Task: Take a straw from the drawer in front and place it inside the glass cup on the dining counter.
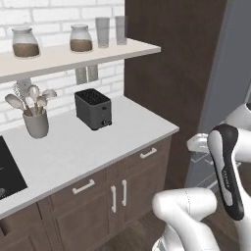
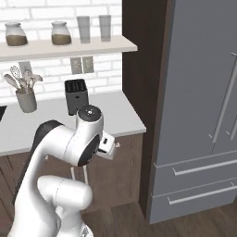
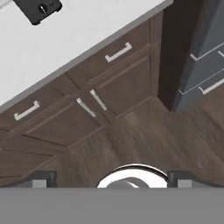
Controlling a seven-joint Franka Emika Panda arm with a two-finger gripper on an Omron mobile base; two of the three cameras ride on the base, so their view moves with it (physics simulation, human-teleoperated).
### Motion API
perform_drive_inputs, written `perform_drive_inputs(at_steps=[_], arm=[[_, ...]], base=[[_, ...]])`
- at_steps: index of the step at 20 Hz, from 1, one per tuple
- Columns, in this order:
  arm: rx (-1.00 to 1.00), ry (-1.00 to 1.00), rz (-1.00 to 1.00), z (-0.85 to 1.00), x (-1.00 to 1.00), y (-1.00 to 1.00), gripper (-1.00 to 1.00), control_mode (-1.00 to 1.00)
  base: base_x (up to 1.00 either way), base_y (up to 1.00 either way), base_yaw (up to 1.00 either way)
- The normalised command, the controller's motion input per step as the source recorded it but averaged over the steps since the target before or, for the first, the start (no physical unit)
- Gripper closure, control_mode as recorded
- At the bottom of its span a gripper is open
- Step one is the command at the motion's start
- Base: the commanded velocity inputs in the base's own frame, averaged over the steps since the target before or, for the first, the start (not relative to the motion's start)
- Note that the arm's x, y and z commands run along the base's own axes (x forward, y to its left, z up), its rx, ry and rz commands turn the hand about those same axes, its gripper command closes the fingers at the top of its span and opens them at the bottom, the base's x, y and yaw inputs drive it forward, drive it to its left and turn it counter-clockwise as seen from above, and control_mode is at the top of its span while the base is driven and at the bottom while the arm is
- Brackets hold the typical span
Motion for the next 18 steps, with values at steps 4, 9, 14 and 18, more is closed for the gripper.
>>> perform_drive_inputs(at_steps=[4, 9, 14, 18], arm=[[0.45, -0.21, 0.12, -0.57, 0.76, -0.10, -1.00, -1.00], [0.53, -0.29, 0.13, -0.71, 0.91, 0.16, -1.00, -1.00], [0.60, -0.08, 0.11, -0.81, 0.72, 0.06, -1.00, -1.00], [0.52, 0.01, 0.05, -0.62, 0.82, 0.00, -1.00, -1.00]], base=[[0.00, 0.00, 0.00], [0.00, 0.00, 0.00], [0.00, 0.00, 0.00], [0.00, 0.00, 0.00]])
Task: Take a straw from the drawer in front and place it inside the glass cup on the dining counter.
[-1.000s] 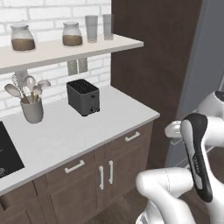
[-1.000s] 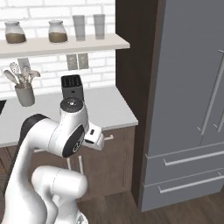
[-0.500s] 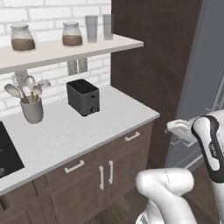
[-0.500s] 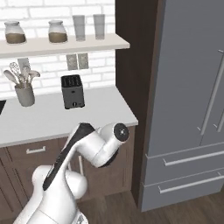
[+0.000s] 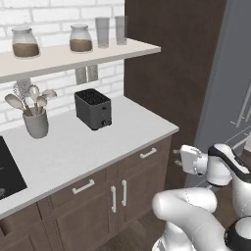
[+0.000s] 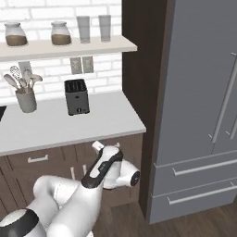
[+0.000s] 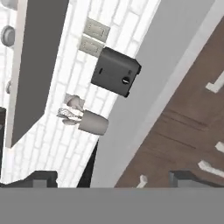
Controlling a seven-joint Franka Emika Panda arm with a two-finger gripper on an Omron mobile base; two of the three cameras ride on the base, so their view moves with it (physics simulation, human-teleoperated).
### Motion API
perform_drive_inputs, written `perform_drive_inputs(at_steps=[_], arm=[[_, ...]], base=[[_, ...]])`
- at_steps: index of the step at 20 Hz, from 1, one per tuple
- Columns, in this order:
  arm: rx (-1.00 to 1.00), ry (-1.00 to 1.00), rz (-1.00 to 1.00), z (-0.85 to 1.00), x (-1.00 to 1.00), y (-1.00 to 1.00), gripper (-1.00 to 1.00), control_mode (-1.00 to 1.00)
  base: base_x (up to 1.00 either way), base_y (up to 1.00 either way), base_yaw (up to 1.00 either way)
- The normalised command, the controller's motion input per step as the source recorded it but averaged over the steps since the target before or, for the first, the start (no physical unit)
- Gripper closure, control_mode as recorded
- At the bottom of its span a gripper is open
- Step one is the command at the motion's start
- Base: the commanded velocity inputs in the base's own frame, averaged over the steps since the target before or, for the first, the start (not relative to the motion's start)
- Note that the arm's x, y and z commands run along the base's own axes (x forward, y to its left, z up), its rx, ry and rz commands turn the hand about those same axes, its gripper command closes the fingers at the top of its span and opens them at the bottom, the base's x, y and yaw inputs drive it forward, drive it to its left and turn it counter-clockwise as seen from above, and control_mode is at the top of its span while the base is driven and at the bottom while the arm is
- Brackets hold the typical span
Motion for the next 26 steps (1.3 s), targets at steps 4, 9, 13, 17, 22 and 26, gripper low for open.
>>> perform_drive_inputs(at_steps=[4, 9, 13, 17, 22, 26], arm=[[0.38, 0.04, 0.01, -0.20, 0.69, -0.05, -1.00, -1.00], [0.16, 0.03, 0.00, -0.33, 0.65, -0.01, -1.00, -1.00], [0.00, 0.05, 0.00, -0.56, 0.40, -0.03, -1.00, -1.00], [0.00, 0.03, 0.00, -0.54, 0.34, -0.09, -1.00, -1.00], [0.03, 0.00, 0.00, -0.40, 0.44, -0.22, -1.00, -1.00], [0.02, 0.01, 0.00, -0.36, 0.51, -0.21, -1.00, -1.00]], base=[[0.00, 0.00, 0.00], [0.00, 0.00, 0.00], [0.00, 0.00, 0.00], [0.00, 0.00, 0.00], [0.00, 0.00, 0.00], [0.00, 0.00, 0.00]])
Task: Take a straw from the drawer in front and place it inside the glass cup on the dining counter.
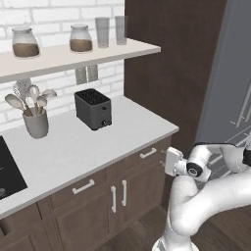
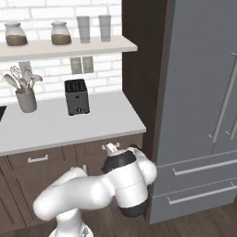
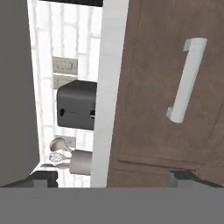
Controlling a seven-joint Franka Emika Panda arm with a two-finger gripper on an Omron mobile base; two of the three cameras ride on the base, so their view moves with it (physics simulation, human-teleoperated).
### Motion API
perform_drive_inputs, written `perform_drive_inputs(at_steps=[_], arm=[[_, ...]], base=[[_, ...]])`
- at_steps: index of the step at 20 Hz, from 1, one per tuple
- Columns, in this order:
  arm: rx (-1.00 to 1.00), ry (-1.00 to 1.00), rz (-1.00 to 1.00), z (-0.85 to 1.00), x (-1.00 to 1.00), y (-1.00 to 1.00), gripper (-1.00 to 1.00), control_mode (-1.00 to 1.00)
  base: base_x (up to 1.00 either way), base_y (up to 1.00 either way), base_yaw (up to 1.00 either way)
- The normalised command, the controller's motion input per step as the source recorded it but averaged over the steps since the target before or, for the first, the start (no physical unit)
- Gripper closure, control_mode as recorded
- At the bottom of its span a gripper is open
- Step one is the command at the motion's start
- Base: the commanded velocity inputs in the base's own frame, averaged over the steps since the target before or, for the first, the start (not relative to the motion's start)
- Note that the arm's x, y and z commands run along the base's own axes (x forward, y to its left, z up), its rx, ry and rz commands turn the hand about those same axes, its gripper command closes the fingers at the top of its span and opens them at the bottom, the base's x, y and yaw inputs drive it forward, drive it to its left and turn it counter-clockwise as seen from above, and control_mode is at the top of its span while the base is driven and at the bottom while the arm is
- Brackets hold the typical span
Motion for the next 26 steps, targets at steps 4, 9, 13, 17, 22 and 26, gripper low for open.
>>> perform_drive_inputs(at_steps=[4, 9, 13, 17, 22, 26], arm=[[0.00, 0.07, -0.04, -0.40, 0.65, -0.07, -1.00, -1.00], [0.00, 0.18, -0.09, -0.08, 0.68, 0.00, -1.00, -1.00], [0.00, 0.19, -0.08, -0.01, 0.47, 0.00, -1.00, -1.00], [0.00, 0.15, -0.07, -0.19, 0.38, 0.00, -1.00, -1.00], [0.00, 0.11, -0.03, -0.27, 0.25, -0.04, -1.00, -1.00], [0.00, 0.07, 0.00, -0.25, 0.12, -0.34, -1.00, -1.00]], base=[[0.00, 0.00, 0.00], [0.00, 0.00, 0.00], [0.00, 0.00, 0.00], [0.00, 0.00, 0.00], [0.00, 0.00, 0.00], [0.00, 0.00, 0.00]])
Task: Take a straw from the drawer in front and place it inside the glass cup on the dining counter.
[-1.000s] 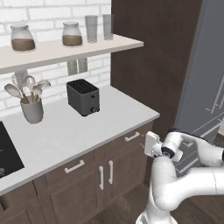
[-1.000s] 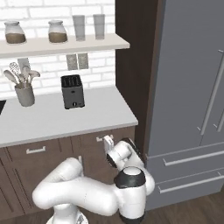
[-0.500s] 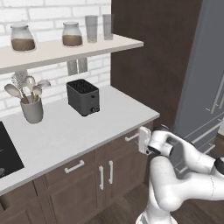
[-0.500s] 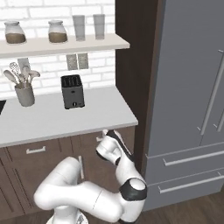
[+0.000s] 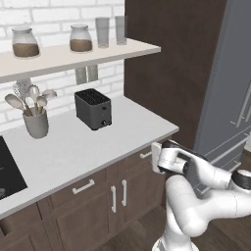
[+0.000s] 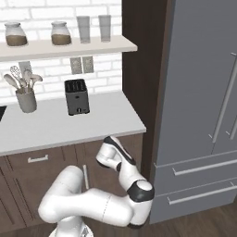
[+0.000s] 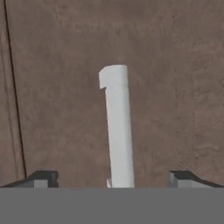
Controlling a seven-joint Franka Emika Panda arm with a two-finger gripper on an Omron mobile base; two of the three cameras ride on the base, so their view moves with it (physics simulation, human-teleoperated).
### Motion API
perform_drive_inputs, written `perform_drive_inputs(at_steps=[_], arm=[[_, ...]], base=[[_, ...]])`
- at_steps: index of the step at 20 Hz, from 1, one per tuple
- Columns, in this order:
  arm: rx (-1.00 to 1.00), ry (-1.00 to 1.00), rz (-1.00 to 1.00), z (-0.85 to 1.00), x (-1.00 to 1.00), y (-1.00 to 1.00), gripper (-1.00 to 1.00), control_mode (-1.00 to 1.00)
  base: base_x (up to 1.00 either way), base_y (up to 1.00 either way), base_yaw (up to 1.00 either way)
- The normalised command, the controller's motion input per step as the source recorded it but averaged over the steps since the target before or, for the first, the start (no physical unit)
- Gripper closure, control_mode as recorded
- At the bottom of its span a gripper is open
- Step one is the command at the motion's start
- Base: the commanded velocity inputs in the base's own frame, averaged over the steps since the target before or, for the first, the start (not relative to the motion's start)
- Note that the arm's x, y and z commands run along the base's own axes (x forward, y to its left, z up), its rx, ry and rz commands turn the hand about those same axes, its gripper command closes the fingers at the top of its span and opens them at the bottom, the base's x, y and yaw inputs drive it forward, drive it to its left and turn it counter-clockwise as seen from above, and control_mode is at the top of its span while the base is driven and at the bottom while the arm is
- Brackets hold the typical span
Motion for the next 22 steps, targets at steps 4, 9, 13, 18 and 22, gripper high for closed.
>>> perform_drive_inputs(at_steps=[4, 9, 13, 18, 22], arm=[[0.00, 0.06, 0.00, -0.22, 0.06, -0.38, -1.00, -1.00], [0.00, 0.02, 0.00, -0.25, 0.27, -0.15, -1.00, -1.00], [0.00, 0.00, 0.00, -0.27, 0.43, 0.00, -1.00, -1.00], [-0.05, 0.04, 0.00, -0.39, 0.42, 0.00, -1.00, -1.00], [-0.12, 0.09, 0.00, -0.52, 0.49, 0.03, -1.00, -1.00]], base=[[0.00, 0.00, 0.00], [0.00, 0.00, 0.00], [0.00, 0.00, 0.00], [0.00, 0.00, 0.00], [0.00, 0.00, 0.00]])
